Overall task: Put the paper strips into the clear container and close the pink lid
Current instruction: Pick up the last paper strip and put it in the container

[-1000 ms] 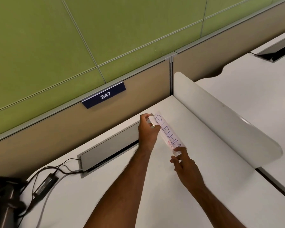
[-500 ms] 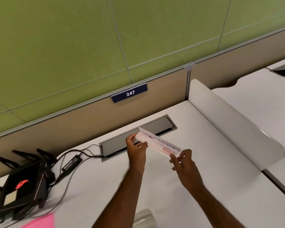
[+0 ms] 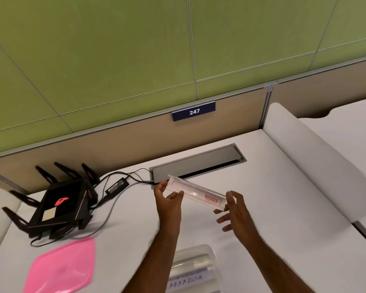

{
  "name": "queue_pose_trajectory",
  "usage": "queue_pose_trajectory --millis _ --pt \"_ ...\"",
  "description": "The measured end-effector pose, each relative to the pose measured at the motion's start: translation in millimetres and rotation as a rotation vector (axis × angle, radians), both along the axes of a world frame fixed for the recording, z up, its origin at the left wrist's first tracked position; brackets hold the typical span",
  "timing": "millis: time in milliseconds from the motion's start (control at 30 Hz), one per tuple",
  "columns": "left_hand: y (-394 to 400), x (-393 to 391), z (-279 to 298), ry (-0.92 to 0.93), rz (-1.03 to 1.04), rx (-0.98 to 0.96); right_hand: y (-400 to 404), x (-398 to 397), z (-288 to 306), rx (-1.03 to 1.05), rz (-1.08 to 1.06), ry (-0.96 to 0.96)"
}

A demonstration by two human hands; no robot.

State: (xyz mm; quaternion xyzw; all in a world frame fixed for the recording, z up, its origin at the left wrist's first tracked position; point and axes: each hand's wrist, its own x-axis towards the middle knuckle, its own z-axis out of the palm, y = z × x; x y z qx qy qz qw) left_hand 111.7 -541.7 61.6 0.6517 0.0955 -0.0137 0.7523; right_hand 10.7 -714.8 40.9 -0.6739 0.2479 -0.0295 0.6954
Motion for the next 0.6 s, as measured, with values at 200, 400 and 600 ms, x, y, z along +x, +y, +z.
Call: queue_pose_trajectory --millis 200,400,600 --pt "46.1 -19.4 -6.1 0.012 0.015 0.042 23.6 -7.5 4.7 -0.021 0.153 -0.009" --pt "87.5 -35.4 -14.6 0.022 0.022 0.144 39.2 -13.5 5.2 -0.003 0.251 -0.045" --pt "122.7 -52.8 -18.6 0.027 -0.106 0.248 48.4 -16.0 -3.8 -0.015 0.301 -0.048"
